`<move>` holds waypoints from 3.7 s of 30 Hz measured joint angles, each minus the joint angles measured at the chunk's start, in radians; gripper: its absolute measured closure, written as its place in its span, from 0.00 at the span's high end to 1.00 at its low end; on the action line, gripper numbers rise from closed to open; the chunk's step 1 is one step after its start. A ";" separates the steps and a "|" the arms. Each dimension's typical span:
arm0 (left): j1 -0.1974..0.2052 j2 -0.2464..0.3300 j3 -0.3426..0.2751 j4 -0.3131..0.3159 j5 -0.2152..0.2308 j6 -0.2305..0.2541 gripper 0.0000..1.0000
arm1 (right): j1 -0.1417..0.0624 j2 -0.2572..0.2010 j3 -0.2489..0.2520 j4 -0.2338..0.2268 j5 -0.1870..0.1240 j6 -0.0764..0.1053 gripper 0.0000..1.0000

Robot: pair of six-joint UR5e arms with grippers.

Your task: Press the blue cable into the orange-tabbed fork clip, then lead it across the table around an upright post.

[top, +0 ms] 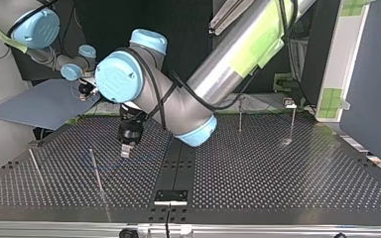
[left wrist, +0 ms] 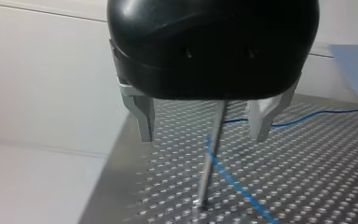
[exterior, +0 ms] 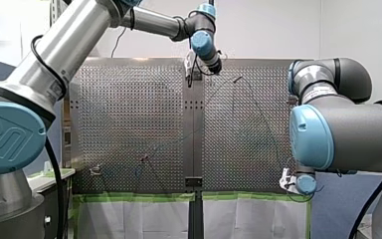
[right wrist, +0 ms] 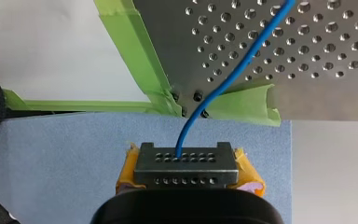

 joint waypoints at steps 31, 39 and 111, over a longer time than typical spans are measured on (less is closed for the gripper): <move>0.004 0.262 -0.262 0.262 0.023 -0.136 1.00 | 0.010 0.000 0.000 0.000 0.000 -0.001 0.00; 0.003 0.328 -0.328 0.328 0.043 -0.186 1.00 | 0.012 0.000 0.000 0.000 0.000 -0.003 0.00; 0.005 0.445 -0.965 0.887 -0.075 -0.207 1.00 | 0.024 0.001 0.000 -0.006 0.000 -0.004 0.00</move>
